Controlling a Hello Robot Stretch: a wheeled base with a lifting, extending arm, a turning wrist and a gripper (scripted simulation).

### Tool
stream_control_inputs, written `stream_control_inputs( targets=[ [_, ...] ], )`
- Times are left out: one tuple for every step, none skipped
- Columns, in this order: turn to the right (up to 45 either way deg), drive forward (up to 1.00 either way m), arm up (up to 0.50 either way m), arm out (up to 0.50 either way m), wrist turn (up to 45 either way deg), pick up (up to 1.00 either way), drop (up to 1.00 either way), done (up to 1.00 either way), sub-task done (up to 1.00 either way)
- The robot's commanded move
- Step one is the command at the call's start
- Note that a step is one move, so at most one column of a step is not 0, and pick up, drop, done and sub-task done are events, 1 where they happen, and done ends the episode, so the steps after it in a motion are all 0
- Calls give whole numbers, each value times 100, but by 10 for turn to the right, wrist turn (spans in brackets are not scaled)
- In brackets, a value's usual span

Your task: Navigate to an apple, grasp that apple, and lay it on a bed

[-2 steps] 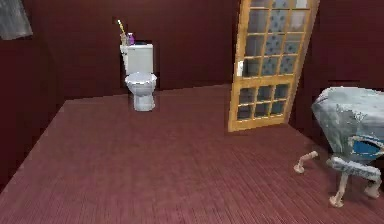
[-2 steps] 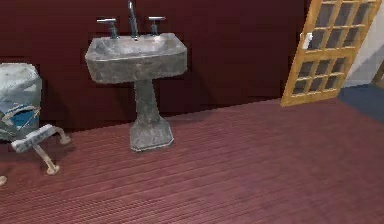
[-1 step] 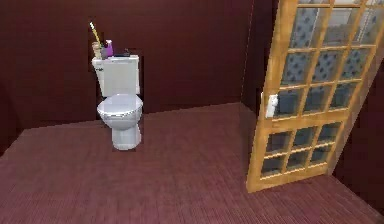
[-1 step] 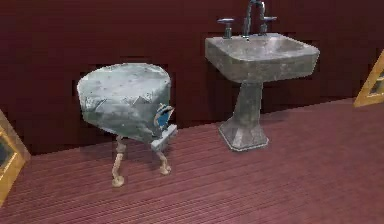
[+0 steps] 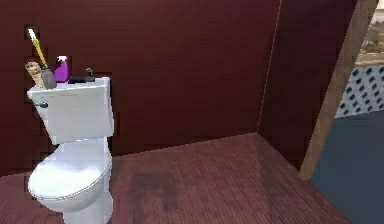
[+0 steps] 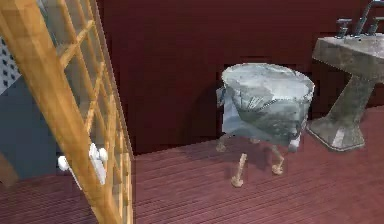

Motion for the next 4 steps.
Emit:
stream_control_inputs(
  targets=[
    [0,40,0,0,0,0,0,0,0],
    [450,0,0,0,0,0,0,0,0],
    [120,0,0,0,0,0,0,0,0],
    [0,70,0,0,0,0,0,0,0]
  ],
)
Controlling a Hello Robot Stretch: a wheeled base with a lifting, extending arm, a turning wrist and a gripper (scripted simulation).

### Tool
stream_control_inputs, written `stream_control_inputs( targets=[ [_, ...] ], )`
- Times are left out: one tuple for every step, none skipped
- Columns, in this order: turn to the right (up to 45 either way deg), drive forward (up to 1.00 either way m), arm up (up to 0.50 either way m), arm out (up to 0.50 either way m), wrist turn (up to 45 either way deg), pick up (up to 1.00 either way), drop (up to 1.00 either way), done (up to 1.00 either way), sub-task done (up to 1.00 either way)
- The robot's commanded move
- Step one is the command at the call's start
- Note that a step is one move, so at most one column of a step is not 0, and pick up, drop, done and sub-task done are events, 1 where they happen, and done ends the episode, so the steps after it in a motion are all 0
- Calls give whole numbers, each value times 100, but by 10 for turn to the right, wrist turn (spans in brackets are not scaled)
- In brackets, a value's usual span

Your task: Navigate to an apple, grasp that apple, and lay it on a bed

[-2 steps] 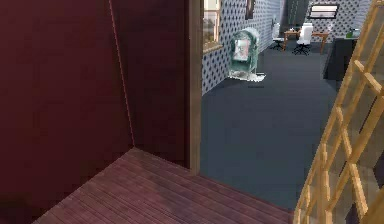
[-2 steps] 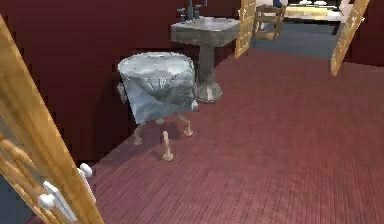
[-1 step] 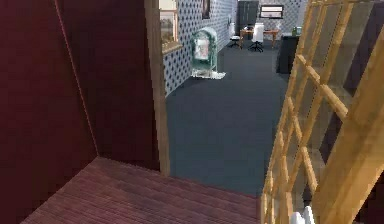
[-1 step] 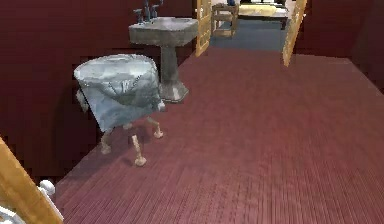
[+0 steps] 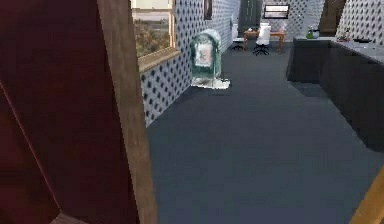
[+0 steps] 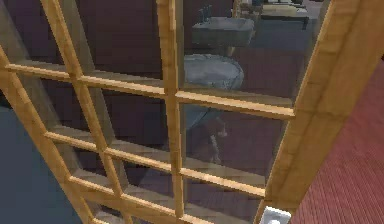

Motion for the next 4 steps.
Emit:
stream_control_inputs(
  targets=[
    [210,0,0,0,0,0,0,0,0],
    [0,100,0,0,0,0,0,0,0],
    [0,100,0,0,0,0,0,0,0],
    [0,100,0,0,0,0,0,0,0]
  ],
)
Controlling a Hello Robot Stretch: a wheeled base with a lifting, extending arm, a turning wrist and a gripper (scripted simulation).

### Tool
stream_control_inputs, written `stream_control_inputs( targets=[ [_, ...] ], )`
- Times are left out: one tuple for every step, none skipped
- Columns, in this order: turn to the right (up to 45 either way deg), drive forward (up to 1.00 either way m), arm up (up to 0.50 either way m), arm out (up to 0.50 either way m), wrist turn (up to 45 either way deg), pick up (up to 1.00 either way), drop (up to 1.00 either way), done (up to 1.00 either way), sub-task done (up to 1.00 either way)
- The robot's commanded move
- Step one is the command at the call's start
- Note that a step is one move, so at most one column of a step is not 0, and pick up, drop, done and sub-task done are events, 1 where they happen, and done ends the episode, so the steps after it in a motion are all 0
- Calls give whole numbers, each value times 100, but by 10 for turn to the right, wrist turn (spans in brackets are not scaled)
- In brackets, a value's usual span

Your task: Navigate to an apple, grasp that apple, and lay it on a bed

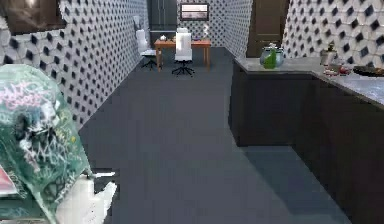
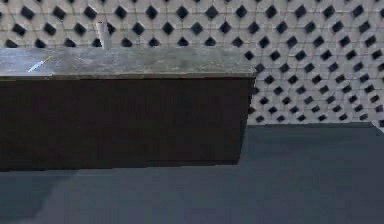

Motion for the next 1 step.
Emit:
stream_control_inputs(
  targets=[
    [30,0,0,0,0,0,0,0,0]
  ],
)
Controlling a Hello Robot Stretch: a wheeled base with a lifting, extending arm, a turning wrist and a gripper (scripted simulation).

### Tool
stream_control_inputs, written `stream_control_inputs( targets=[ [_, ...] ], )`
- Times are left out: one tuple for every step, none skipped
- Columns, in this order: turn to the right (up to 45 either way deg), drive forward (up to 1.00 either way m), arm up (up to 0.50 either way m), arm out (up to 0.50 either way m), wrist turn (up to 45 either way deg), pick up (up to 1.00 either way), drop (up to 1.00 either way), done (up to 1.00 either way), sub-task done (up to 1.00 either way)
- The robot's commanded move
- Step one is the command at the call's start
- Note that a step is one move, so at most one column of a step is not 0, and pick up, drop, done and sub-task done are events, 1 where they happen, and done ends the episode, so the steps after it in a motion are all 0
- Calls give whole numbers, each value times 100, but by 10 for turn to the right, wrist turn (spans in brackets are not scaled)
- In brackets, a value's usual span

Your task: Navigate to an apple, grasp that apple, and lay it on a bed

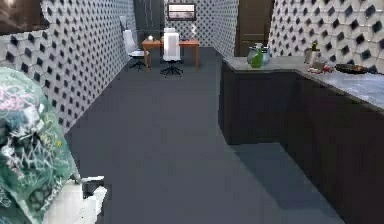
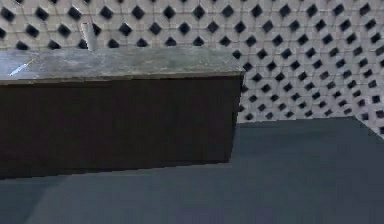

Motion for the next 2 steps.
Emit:
stream_control_inputs(
  targets=[
    [0,100,0,0,0,0,0,0,0],
    [0,100,0,0,0,0,0,0,0]
  ],
)
